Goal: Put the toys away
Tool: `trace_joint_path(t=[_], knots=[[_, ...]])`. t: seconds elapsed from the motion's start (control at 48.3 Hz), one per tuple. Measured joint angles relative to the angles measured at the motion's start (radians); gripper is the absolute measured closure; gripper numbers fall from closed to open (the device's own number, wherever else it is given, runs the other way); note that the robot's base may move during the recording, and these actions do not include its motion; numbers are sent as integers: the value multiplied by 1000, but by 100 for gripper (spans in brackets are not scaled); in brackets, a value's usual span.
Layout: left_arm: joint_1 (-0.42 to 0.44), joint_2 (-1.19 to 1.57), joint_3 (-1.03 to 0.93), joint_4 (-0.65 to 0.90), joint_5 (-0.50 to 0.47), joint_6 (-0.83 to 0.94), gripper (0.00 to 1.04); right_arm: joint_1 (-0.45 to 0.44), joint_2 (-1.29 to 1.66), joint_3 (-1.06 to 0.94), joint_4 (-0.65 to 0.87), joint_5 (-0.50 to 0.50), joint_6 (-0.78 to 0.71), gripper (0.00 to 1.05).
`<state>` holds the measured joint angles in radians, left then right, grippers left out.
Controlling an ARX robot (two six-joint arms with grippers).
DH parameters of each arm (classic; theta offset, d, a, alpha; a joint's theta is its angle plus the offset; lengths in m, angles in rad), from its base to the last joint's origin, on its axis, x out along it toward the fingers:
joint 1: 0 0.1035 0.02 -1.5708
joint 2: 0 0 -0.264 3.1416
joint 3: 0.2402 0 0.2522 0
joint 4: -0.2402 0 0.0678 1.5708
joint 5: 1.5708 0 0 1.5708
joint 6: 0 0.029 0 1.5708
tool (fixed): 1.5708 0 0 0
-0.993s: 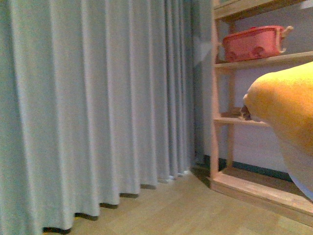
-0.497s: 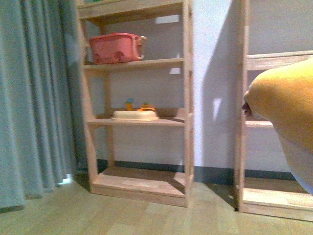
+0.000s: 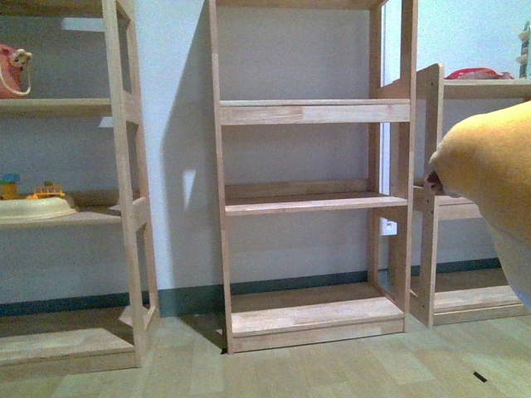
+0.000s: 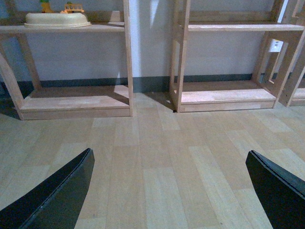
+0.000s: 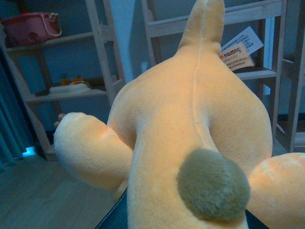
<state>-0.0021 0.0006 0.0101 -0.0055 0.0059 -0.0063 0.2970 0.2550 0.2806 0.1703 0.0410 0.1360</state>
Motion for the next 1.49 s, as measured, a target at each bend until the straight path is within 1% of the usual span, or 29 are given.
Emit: trace_joint_path(t=[0.124,1.097,1.2,1.283,1.49], knots=[[0,0,0,0,-5,0,6,2,0,0,0,-18,0,85],[0,0,0,0,-5,0,6,3,4,0,0,-15,0,85],[0,0,0,0,-3,0,6,2,3,0,0,-3,0,85],[0,0,0,0,-7,0,6,5,5,0,0,-19,0,85],[0,0,0,0,-6,0,6,4,5,0,0,-13,-1,85]])
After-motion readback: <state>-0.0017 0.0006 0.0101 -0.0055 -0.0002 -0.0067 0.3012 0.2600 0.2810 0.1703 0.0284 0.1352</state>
